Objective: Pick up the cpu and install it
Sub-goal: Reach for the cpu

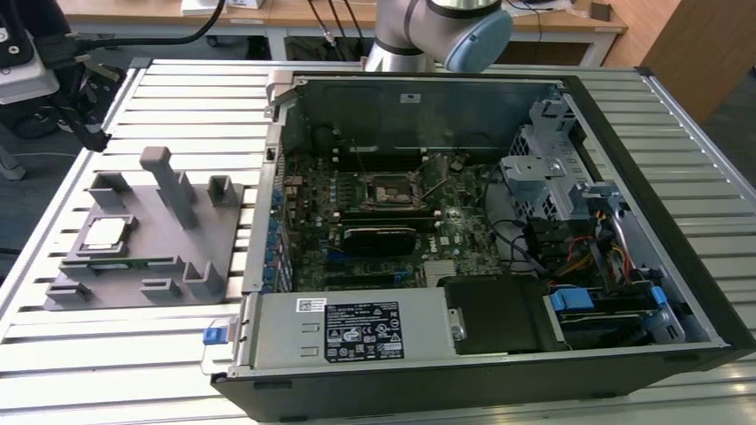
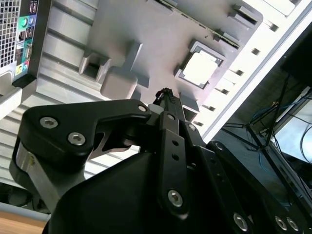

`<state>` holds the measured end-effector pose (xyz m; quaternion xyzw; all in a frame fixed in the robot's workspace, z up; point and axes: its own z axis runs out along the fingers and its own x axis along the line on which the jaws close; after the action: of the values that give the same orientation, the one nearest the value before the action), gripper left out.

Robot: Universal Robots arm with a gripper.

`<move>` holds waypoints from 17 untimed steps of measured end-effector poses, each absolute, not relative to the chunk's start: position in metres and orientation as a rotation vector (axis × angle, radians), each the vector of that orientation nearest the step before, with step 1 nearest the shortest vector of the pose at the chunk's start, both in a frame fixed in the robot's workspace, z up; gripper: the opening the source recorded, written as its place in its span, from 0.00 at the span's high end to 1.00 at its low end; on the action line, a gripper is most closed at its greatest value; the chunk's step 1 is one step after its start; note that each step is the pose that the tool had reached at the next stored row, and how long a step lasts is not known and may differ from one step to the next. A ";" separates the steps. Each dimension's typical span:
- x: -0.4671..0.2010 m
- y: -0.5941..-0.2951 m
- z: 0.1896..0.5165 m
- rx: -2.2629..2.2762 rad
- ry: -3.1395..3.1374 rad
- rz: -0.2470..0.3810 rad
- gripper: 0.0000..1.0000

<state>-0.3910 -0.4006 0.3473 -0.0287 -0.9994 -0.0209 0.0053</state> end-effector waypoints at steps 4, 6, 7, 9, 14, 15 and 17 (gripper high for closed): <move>-0.404 -0.401 0.345 -0.080 -3.129 -0.065 0.89; -0.412 -0.401 0.344 -0.080 -3.128 -0.065 0.89; -0.417 -0.401 0.344 -0.080 -3.128 -0.065 0.89; -0.426 -0.401 0.343 -0.080 -3.128 -0.065 0.89; -0.446 -0.401 0.341 -0.079 -3.128 -0.065 0.89; -0.448 -0.401 0.341 -0.079 -3.128 -0.065 0.89; -0.451 -0.401 0.340 -0.079 -3.128 -0.065 0.89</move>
<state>-0.4509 -0.4006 0.3398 -0.0253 -0.9994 -0.0209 0.0059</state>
